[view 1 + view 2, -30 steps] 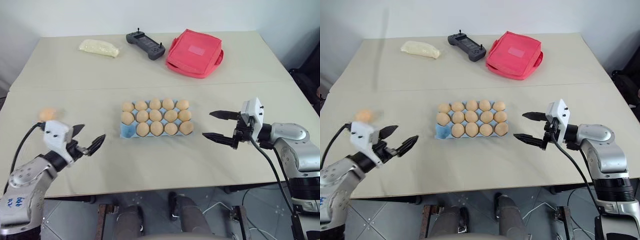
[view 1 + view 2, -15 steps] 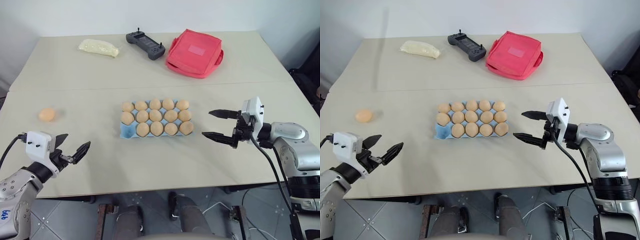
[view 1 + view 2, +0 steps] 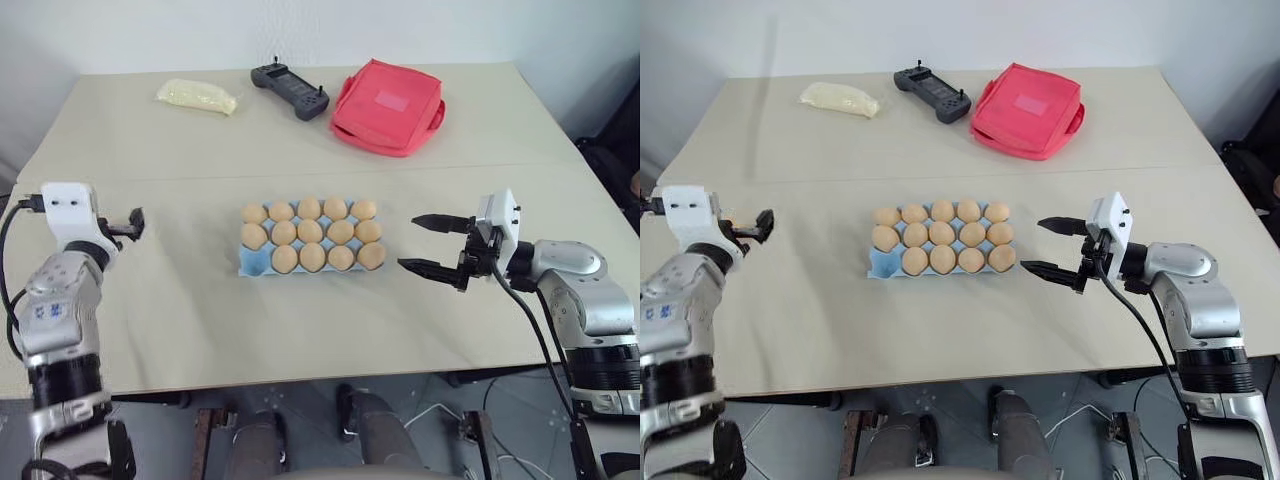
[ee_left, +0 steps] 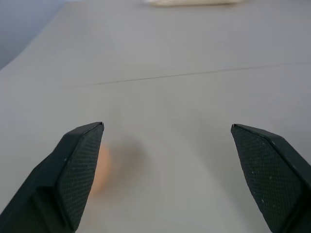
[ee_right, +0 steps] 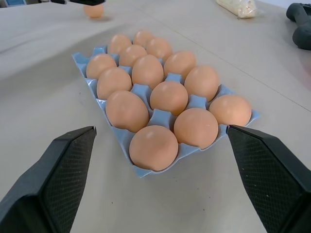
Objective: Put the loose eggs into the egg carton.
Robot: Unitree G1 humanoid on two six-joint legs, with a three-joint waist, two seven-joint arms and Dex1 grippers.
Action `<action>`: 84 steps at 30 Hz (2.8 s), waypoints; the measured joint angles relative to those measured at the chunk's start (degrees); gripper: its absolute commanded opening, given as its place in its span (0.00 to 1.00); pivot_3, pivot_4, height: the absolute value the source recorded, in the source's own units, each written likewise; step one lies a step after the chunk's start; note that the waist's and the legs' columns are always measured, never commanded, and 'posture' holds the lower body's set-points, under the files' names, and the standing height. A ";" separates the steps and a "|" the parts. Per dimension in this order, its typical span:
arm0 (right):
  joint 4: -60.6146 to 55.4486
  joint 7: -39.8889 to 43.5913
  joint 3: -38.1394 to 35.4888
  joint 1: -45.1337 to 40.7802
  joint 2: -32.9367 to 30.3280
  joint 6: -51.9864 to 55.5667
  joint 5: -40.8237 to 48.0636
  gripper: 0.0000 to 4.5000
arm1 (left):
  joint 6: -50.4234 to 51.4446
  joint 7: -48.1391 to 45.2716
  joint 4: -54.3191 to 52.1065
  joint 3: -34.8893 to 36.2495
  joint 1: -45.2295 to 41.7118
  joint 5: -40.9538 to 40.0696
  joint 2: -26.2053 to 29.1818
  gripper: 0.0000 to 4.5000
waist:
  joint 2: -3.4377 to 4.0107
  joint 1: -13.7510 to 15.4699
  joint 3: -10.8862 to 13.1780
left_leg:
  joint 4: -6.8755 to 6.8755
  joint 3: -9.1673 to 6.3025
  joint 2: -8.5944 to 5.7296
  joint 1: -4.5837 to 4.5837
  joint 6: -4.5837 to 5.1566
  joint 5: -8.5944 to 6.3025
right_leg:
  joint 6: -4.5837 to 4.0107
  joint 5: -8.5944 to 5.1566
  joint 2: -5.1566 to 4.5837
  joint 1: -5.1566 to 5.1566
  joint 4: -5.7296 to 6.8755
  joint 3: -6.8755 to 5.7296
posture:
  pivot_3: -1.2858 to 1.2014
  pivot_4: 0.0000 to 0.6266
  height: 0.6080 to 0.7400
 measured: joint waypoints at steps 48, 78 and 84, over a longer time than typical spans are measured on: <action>-1.79 -2.29 -0.80 2.74 -0.21 0.16 -0.61 1.00 | 4.11 6.71 18.26 -0.21 -12.96 2.25 2.10 0.99 | -0.06 0.21 0.00 | 0.06 0.58 0.02 0.06 -0.28 0.04 | -0.02 -0.01 -0.04 -0.06 0.25 -0.12 | 0.52 0.24 1.00; -1.72 -2.46 -0.80 2.77 -0.21 0.11 -0.68 1.00 | 0.44 5.19 23.49 1.15 -10.93 0.79 2.11 0.36 | -0.11 0.21 -0.03 | 0.08 0.57 0.02 0.07 -0.26 0.05 | -0.03 -0.01 -0.05 -0.05 0.29 -0.13 | 0.52 0.24 1.00; -1.71 -2.54 -0.86 2.85 -0.23 0.07 -0.68 1.00 | -6.93 -10.49 5.44 -3.96 -0.76 -2.16 2.30 0.35 | -0.11 0.24 -0.03 | 0.07 0.60 0.05 0.04 -0.53 0.15 | -0.05 -0.02 -0.05 -0.07 0.25 -0.12 | 0.52 0.24 1.00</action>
